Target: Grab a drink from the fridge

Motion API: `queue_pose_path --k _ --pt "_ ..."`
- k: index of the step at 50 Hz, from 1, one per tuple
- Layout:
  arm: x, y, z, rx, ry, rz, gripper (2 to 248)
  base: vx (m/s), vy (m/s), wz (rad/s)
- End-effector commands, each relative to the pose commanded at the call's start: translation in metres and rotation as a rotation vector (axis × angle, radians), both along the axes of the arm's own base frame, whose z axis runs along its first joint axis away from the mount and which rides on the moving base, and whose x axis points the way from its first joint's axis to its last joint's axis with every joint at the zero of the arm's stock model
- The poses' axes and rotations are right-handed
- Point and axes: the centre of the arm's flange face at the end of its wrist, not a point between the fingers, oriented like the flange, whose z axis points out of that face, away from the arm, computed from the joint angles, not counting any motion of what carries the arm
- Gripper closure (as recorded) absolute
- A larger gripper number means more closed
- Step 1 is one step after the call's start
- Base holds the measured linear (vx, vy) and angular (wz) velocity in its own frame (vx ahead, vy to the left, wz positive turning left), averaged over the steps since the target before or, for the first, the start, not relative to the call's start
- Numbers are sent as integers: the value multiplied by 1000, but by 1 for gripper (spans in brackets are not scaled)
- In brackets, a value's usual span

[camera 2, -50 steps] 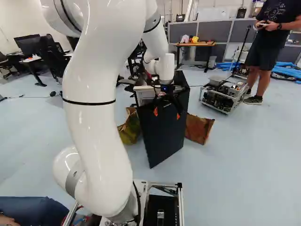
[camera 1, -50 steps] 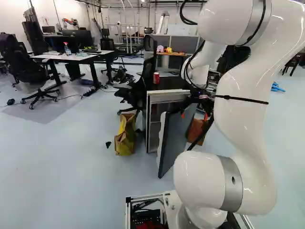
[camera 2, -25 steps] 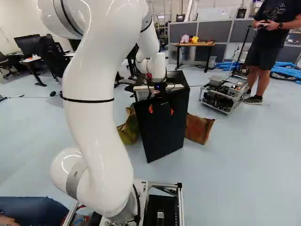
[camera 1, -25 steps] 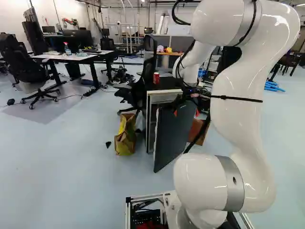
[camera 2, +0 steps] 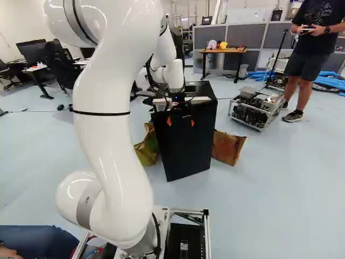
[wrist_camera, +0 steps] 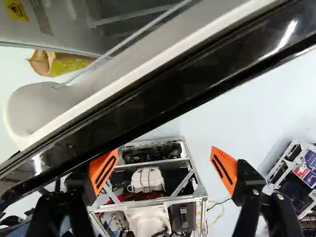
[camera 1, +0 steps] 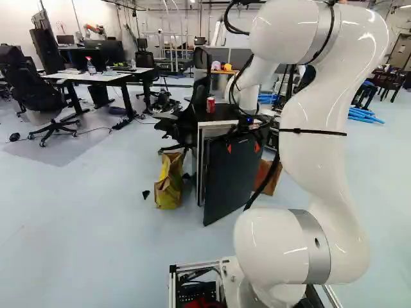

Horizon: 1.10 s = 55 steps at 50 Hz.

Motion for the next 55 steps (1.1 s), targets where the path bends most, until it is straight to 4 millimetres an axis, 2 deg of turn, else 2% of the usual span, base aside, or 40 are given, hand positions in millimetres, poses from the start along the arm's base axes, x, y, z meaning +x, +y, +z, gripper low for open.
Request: queue_pose_path --k 19,55 --pt "16 12 0 -7 -60 27 3 0 0 0" --pt "34 21 1 -17 -174 51 3 0 0 0"
